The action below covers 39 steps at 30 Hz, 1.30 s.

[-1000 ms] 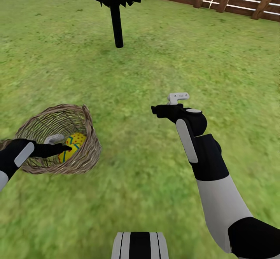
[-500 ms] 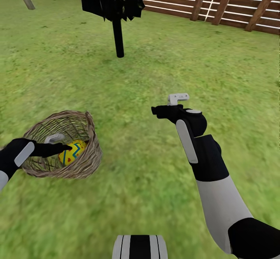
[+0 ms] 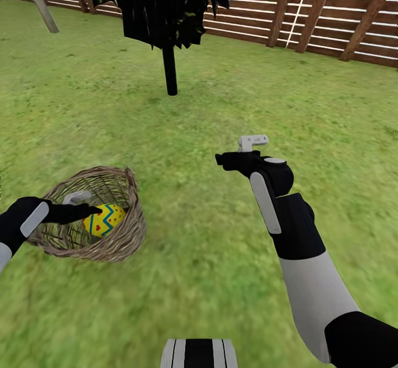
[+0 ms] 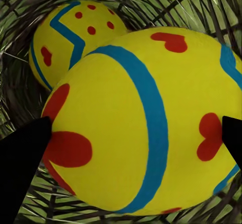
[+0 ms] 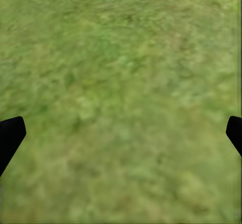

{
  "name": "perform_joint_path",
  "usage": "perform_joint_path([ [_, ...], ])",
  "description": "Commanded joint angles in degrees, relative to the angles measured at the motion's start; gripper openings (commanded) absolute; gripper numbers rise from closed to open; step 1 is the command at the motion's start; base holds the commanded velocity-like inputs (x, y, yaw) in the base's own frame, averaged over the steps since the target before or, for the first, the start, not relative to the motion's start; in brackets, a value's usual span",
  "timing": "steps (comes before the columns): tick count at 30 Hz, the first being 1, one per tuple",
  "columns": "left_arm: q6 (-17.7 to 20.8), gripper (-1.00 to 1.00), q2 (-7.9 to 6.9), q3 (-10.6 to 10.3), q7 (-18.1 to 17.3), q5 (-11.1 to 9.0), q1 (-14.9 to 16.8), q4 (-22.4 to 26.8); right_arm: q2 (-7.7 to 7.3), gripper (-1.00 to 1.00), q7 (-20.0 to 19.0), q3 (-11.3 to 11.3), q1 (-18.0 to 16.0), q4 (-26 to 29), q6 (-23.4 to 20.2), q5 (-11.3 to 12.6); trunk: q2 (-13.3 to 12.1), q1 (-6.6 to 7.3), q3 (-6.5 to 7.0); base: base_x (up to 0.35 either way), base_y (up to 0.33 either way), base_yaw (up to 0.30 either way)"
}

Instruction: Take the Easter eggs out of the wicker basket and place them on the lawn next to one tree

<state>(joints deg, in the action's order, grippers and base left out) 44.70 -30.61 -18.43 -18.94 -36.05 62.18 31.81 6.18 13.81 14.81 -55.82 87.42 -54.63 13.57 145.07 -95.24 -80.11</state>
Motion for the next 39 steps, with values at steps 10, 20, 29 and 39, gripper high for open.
perform_joint_path([
  [10,0.37,-1.0,-0.07,-0.29,-0.22,0.08,0.05,0.23,0.01,1.0,0.6,0.06,0.44,-0.81,-0.2,0.49,-0.12,0.26,2.18,0.0,0.0,0.0],
  [20,0.39,-1.0,-0.07,-0.29,-0.22,0.08,0.05,0.01,0.06,1.0,0.6,0.13,0.45,-0.85,-0.21,0.58,-0.25,0.52,4.39,0.0,0.0,0.0],
  [29,0.62,-1.0,-0.07,-0.29,-0.22,0.16,0.05,-0.22,0.08,1.0,0.6,0.13,0.45,-1.31,-0.2,0.65,-0.37,0.75,6.39,0.0,0.0,0.0],
  [39,5.09,-1.0,-0.09,-0.14,-0.2,0.19,0.06,-0.26,0.15,1.0,0.6,0.21,0.52,-1.76,-0.16,0.83,-0.51,1.01,8.6,0.0,0.0,0.0],
])
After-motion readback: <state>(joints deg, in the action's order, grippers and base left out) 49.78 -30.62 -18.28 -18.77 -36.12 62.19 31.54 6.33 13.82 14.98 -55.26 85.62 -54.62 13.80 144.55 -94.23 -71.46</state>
